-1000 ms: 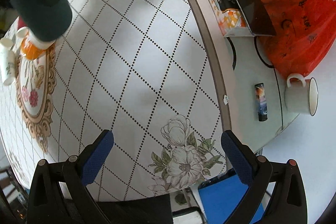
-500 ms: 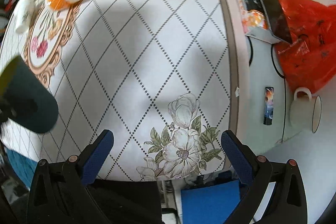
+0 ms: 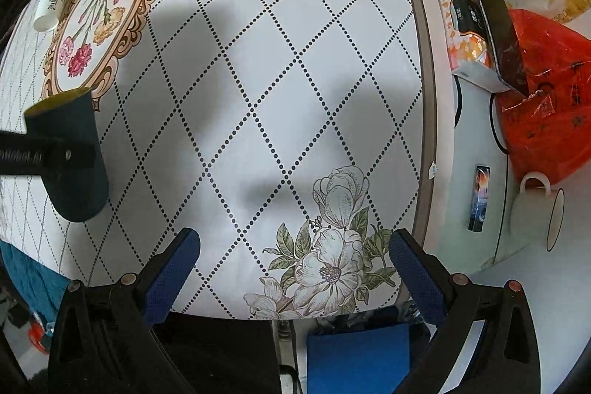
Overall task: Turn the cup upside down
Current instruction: 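Rotate the held teal cup with the left gripper so its opening faces up, then set the teal cup upright on the table and open the left gripper, then close the right gripper around the upright teal cup, then lift the teal cup with the right gripper and turn it opening-down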
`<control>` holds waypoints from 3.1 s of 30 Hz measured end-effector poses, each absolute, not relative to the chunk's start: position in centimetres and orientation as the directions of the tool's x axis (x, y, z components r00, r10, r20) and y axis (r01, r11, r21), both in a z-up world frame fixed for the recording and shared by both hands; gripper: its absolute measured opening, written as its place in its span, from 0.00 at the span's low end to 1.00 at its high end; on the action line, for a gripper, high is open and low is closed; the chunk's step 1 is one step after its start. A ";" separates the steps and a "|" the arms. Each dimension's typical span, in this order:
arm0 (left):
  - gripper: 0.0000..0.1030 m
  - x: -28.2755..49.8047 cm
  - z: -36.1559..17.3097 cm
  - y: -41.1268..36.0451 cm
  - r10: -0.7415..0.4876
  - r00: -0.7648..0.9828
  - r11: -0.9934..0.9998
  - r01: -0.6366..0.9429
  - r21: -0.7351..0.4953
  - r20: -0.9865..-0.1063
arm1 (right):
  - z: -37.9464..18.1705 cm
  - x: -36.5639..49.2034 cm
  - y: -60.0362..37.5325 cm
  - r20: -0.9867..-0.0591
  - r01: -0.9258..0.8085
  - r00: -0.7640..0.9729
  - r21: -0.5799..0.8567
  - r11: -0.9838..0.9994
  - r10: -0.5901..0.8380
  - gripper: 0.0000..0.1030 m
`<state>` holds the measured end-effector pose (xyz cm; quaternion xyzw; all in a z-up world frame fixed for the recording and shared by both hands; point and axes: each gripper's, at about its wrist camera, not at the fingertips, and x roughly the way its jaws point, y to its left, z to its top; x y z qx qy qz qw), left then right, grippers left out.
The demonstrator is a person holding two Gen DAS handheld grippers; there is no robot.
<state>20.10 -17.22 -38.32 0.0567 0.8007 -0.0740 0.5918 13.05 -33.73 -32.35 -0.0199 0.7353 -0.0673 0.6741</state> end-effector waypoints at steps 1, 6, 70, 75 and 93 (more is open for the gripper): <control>0.65 20.4 -38.6 -17.1 -0.001 -0.292 0.983 0.173 -0.054 -0.956 | -32.5 13.2 -33.7 -0.988 0.064 -0.094 -0.128 0.990 -0.122 1.00; 0.66 21.3 -39.3 -16.6 -0.010 -0.298 0.984 0.167 -0.063 -0.954 | -33.0 13.6 -33.6 -0.985 0.079 -0.104 -0.148 0.986 -0.139 1.00; 0.89 16.2 -33.3 0.3 0.107 -0.021 0.993 -0.043 0.108 -0.994 | -35.5 19.9 -18.3 -0.980 0.036 -0.157 0.114 0.993 0.118 0.65; 0.89 16.6 -32.9 0.4 0.111 0.021 0.994 -0.028 0.110 -0.994 | -34.9 20.1 -18.3 -0.977 0.039 -0.162 0.130 0.991 0.135 0.70; 0.89 17.9 -35.4 1.3 0.051 0.013 0.999 -0.017 0.050 -0.999 | -28.1 14.1 -11.4 -0.812 -0.863 0.499 -0.498 -0.088 -0.302 0.88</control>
